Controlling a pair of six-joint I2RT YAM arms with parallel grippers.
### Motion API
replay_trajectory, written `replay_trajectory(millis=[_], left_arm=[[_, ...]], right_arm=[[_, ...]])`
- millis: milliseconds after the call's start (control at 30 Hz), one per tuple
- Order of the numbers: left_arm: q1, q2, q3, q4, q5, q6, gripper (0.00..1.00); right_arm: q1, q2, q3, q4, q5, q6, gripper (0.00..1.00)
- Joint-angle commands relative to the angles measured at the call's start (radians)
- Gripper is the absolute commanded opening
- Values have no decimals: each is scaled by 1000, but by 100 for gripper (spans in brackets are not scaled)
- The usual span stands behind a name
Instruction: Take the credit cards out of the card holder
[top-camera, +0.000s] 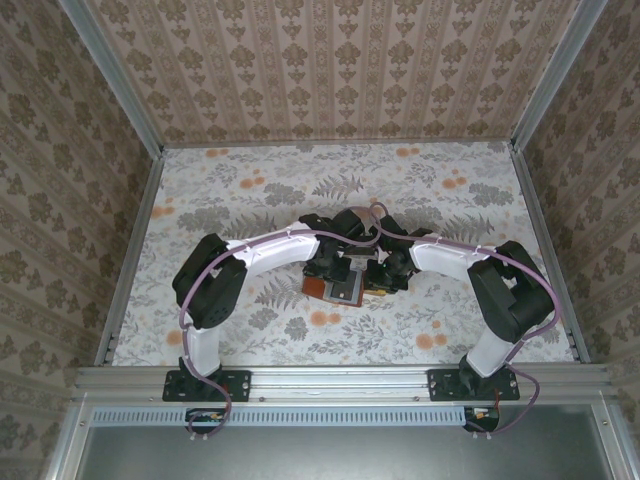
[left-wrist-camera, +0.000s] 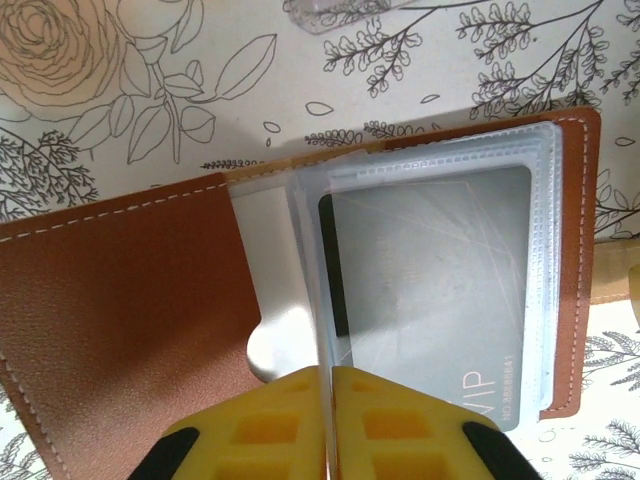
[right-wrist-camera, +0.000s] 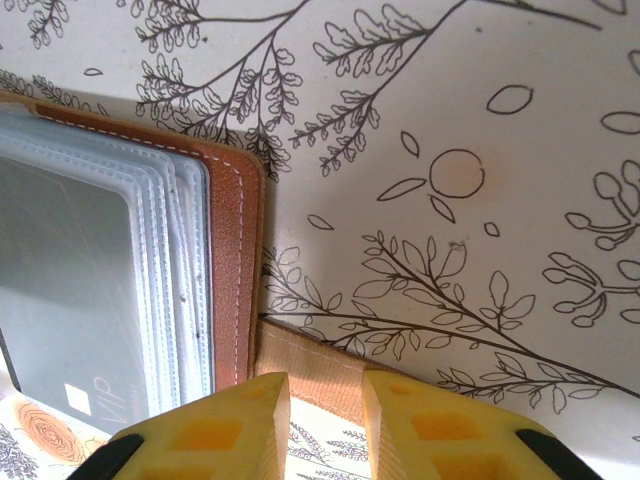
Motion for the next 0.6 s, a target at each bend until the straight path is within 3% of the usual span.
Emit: replay_trajectory(millis=[0,300,567], left_arm=[[-1,-34,-4,13,9,4,8],[3,-29,-39,-43,-48,-1,7],[-1,-20,-59,-63,-87,-13,13]], right_arm=[[-3,6,-3,-58,36,-14,27],[-3,-2,8,-99,98,-33,27],[-8,-12,18,-128,124,-47,27]])
